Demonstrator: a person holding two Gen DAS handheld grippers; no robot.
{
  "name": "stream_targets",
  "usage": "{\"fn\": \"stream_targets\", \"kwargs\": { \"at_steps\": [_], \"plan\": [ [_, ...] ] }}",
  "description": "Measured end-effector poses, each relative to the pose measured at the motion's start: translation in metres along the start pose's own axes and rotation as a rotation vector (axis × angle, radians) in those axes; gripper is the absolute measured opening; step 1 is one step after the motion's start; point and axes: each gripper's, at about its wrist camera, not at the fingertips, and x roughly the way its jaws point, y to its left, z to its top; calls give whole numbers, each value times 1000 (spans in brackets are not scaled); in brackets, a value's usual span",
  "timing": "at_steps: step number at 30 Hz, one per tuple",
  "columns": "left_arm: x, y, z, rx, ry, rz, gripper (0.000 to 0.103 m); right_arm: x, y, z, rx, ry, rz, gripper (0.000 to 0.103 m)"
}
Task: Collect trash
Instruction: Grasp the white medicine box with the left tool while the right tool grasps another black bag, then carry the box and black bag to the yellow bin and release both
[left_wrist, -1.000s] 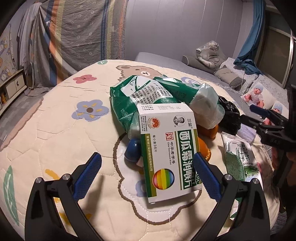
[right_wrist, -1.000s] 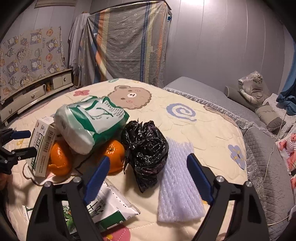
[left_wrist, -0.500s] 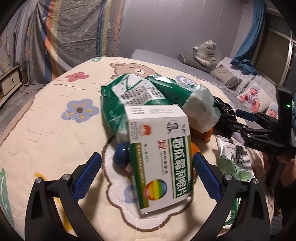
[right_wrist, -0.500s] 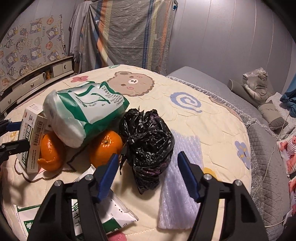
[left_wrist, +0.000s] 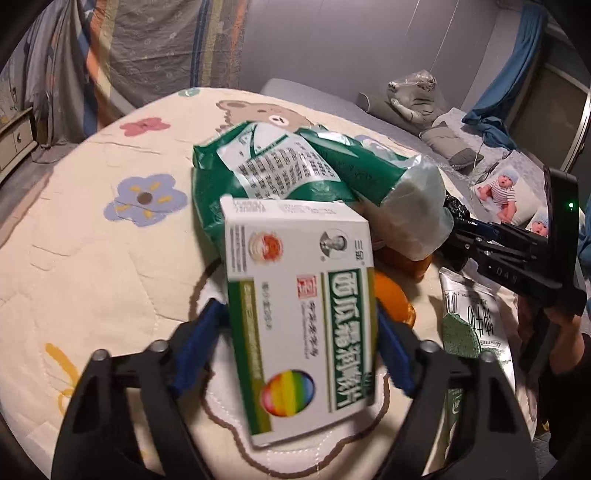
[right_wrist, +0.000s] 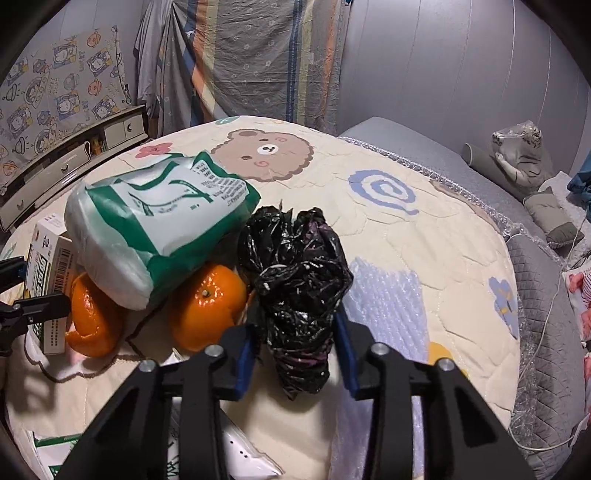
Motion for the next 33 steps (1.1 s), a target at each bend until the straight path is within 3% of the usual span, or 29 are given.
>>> {"fn": "stream_targets", "kwargs": {
  "at_steps": [3, 16, 19, 21, 33],
  "plan": [
    [-4, 7, 1, -18, 10, -11, 62, -7, 3, 4, 3, -16, 1, 28],
    [-56, 27, 1, -23, -116, 40, 61, -66, 3, 16, 15, -123, -43, 26],
    [-66, 35, 3, -37, -139, 72, 61, -74, 1, 16, 38, -122, -12, 26],
    [-71, 40, 4, -49, -144, 77, 61, -78, 2, 14, 55, -111, 22, 26],
    [-97, 39, 2, -37, -193, 75, 61, -112, 0, -19, 84, -134, -21, 26]
  ]
}}
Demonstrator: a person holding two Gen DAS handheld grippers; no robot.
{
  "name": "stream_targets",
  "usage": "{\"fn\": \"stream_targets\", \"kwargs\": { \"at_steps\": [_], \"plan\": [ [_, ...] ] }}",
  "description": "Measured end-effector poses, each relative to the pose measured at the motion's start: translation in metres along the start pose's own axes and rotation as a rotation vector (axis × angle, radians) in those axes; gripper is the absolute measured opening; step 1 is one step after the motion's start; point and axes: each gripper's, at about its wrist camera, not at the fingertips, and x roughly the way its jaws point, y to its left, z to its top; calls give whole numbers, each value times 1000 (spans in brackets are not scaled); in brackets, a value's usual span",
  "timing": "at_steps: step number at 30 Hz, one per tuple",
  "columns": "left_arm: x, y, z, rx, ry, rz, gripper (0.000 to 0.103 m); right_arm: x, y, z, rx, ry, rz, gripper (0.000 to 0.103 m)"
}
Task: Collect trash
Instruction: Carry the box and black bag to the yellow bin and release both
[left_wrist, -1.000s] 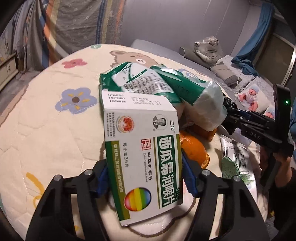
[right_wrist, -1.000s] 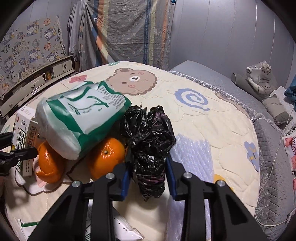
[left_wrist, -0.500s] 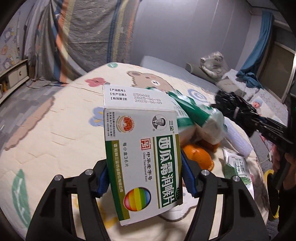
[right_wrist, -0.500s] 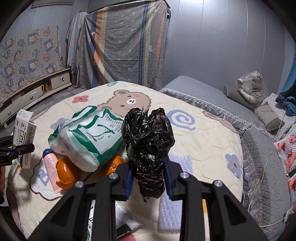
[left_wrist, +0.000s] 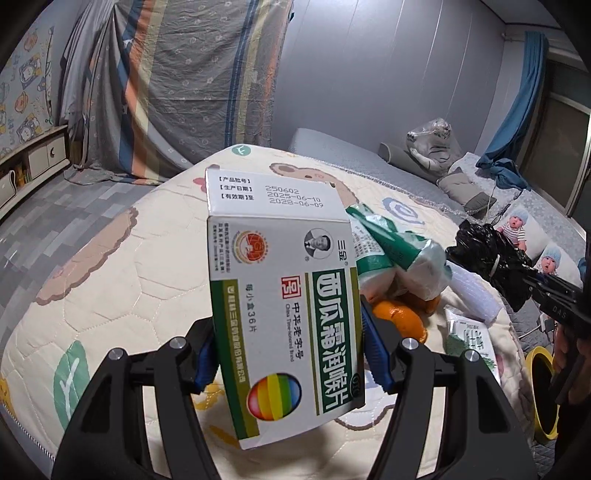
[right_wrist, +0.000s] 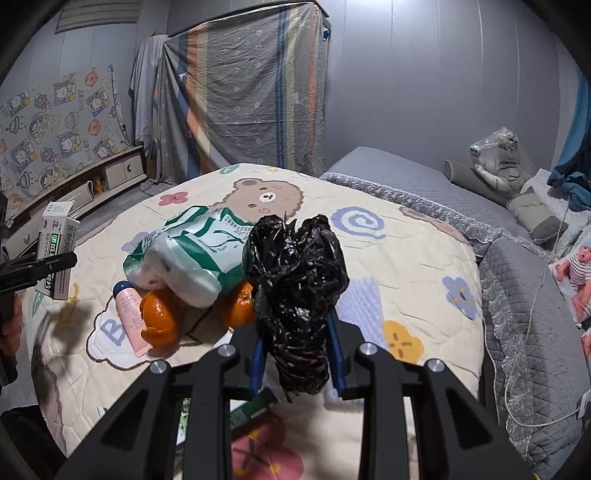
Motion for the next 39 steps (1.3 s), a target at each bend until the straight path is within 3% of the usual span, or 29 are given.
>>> {"fn": "stream_targets", "kwargs": {
  "at_steps": [8, 19, 23, 31, 39],
  "plan": [
    [-13, -18, 13, 60, -43, -23, 61, -34, -18, -3, 30, -67, -57, 26],
    [-26, -82, 37, 190, -94, -95, 61, -87, -50, -10, 77, -169, -144, 26],
    [-21, -124, 42, 264, -101, -162, 61, -114, -65, -20, 97, -203, -196, 26],
    [-13, -231, 31, 421, -94, -374, 61, -171, -100, -51, 169, -247, -331, 26],
    [-11, -319, 7, 497, -62, -581, 61, -218, -128, -93, 257, -248, -475, 26]
  ]
}}
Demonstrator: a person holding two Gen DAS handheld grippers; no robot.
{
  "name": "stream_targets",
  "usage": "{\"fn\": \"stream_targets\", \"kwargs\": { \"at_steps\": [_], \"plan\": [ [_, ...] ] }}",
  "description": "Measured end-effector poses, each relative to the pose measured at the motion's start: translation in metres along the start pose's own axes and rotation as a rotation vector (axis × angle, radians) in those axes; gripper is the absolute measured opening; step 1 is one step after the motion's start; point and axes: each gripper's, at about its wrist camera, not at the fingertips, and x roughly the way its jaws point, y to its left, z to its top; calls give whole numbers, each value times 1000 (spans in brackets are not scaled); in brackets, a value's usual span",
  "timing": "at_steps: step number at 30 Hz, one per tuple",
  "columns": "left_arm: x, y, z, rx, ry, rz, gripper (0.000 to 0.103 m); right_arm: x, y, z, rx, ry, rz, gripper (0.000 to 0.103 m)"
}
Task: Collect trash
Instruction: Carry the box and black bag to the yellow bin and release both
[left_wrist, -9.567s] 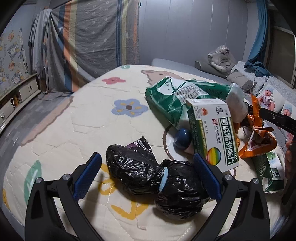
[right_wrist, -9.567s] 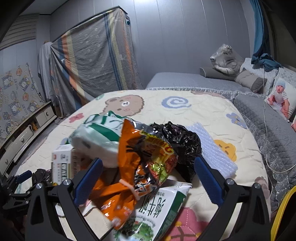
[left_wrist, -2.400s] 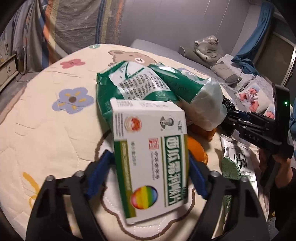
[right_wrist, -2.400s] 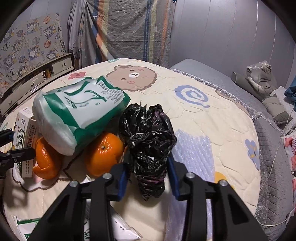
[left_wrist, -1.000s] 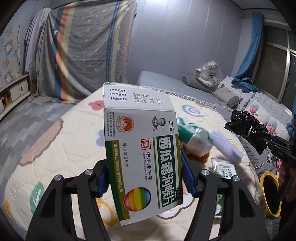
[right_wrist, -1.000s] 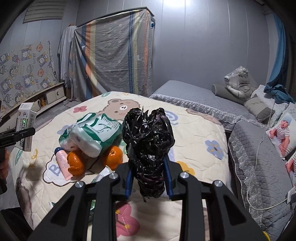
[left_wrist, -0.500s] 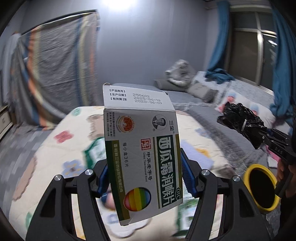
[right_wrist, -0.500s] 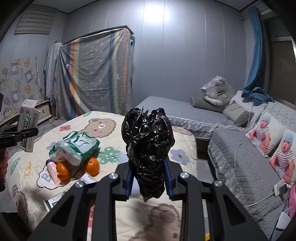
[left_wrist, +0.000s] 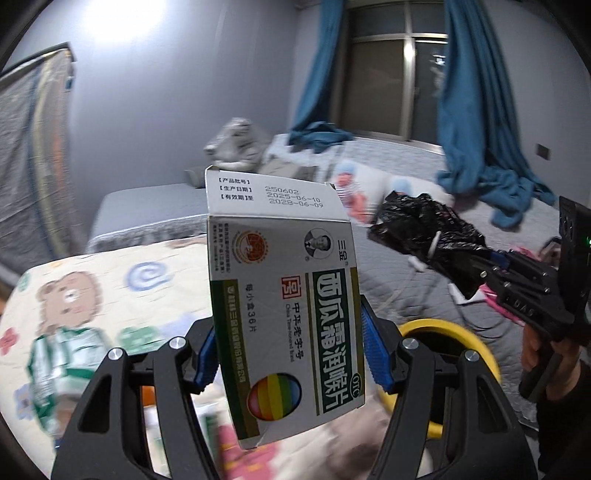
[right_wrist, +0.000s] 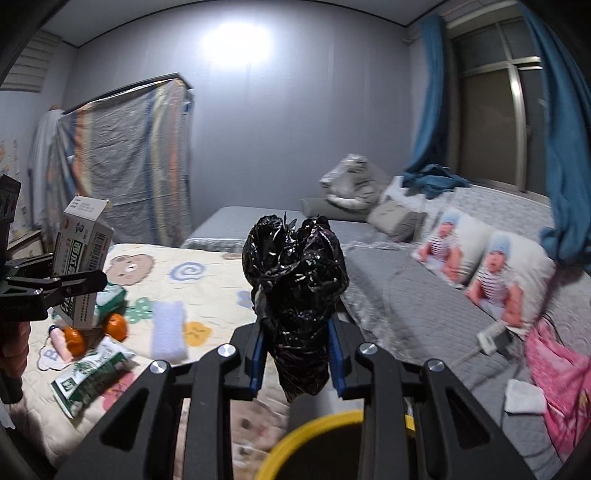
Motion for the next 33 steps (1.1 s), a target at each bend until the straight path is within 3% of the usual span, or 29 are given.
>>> {"fn": "stream_targets", "kwargs": {
  "at_steps": [12, 21, 33],
  "plan": [
    [77, -93, -20, 6, 96, -228, 61, -20, -49, -52, 73, 91, -200, 26],
    [123, -142, -40, 35, 166, -273, 61, -12, -71, -102, 130, 181, -257, 26],
    [155, -163, -59, 48, 244, -259, 62, 4, -84, -132, 167, 261, -292, 26]
  ]
}}
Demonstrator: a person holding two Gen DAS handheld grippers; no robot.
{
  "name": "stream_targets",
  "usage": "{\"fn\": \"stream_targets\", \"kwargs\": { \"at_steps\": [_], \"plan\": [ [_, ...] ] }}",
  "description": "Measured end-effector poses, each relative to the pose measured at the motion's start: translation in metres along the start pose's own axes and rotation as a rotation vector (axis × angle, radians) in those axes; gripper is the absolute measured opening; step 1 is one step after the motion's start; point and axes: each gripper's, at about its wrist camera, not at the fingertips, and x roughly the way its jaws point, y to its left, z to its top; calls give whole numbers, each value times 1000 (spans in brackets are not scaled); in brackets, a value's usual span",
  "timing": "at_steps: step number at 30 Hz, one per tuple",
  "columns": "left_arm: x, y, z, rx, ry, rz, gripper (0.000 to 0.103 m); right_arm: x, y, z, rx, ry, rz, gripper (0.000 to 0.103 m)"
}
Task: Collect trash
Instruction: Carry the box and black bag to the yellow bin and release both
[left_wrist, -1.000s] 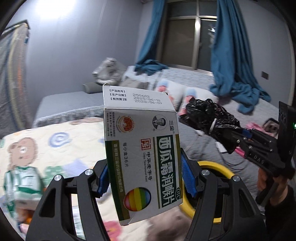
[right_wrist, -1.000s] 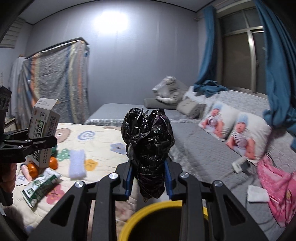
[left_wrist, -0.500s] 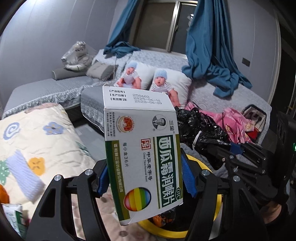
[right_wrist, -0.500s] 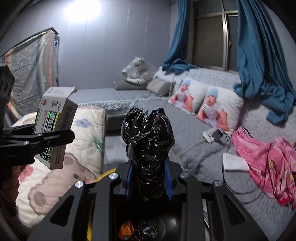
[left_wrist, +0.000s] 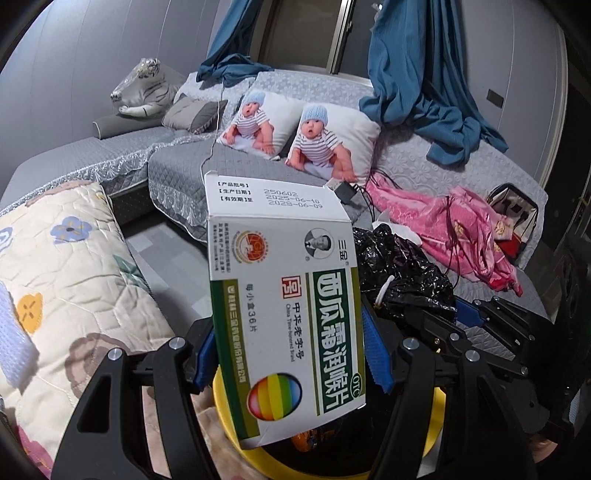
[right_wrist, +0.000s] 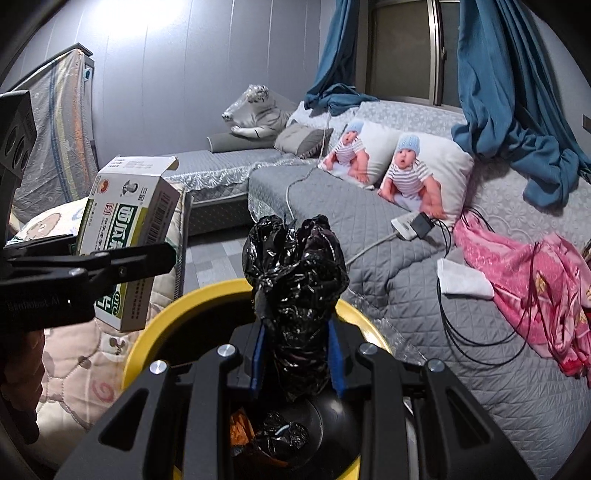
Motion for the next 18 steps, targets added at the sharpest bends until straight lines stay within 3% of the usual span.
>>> {"fn": "stream_targets", "kwargs": {
  "at_steps": [14, 16, 18],
  "plan": [
    [12, 2, 0, -5, 29, -2, 65, 10, -6, -5, 21, 62, -14, 27],
    [9, 1, 0, -7, 17, 6, 79, 9, -7, -4, 26, 62, -21, 36],
    [6, 3, 0, -20, 7, 15, 84, 6, -10, -2, 35, 52, -35, 49]
  ]
}}
